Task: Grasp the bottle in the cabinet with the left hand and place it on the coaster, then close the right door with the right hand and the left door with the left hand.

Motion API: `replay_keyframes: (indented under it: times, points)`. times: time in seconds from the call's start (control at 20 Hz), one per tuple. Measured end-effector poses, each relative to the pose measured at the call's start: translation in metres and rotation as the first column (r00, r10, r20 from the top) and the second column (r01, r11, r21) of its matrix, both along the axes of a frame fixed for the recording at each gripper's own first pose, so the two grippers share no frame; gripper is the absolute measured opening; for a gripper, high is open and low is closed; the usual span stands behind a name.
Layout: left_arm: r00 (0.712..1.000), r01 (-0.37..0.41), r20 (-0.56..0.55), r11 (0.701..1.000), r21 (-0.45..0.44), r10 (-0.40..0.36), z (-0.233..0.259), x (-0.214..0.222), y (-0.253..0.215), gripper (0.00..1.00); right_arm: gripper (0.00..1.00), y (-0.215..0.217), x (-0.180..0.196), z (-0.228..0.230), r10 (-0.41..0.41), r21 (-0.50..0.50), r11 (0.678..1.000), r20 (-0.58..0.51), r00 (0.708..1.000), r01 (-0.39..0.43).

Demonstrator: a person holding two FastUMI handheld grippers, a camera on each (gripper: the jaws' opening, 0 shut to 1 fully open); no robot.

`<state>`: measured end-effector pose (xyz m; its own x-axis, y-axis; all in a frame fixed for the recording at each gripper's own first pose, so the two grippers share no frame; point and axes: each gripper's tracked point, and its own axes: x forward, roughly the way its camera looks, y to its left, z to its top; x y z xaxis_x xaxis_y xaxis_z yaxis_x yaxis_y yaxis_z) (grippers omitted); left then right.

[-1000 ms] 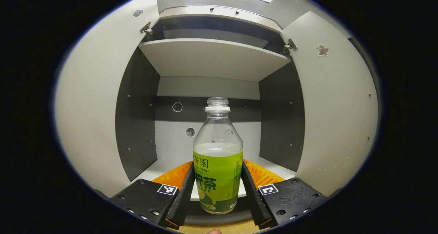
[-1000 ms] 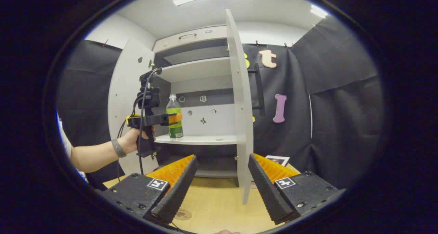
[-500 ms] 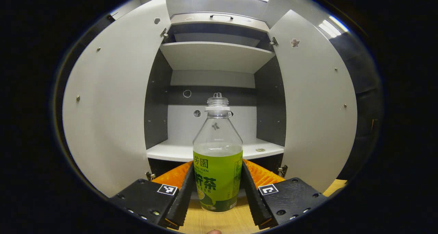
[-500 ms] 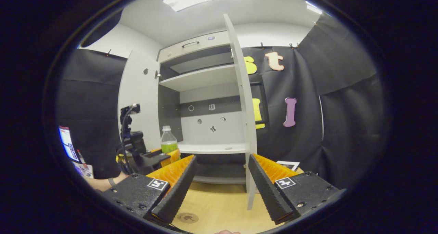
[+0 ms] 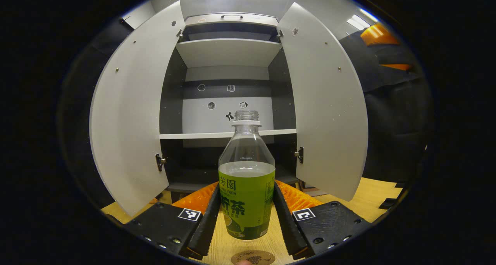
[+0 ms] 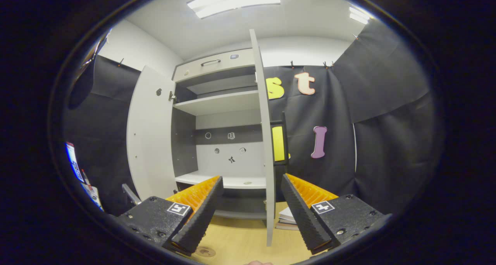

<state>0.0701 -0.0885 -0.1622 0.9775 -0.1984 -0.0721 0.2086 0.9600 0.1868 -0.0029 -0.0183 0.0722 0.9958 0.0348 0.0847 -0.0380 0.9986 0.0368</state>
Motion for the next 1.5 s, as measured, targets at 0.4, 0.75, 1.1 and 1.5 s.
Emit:
replay_keyframes:
  times: [0.4, 0.75, 1.1, 1.5]
  points:
    - [0.997, -0.054, -0.060, 0.998, -0.011, 0.054, -0.070, -0.041, 0.005, 0.71, 0.99, 0.014, -0.006, -0.013, -0.011, -0.038, 0.999, -0.079, 0.997, 0.008]
    - [0.995, -0.089, -0.056, 0.996, -0.030, 0.087, -0.098, -0.051, 0.025, 0.71, 0.99, 0.028, -0.004, -0.019, -0.006, -0.075, 0.997, -0.103, 0.995, -0.001]
    - [0.996, -0.086, -0.030, 0.995, -0.047, 0.084, -0.102, -0.052, 0.024, 0.67, 0.99, 0.043, 0.005, -0.022, 0.020, -0.069, 0.997, -0.128, 0.992, -0.029]
    - [0.998, -0.052, -0.037, 0.998, -0.021, 0.052, -0.095, -0.059, 0.022, 0.86, 0.99, 0.045, 0.008, -0.029, 0.034, -0.052, 0.998, -0.146, 0.989, -0.042]
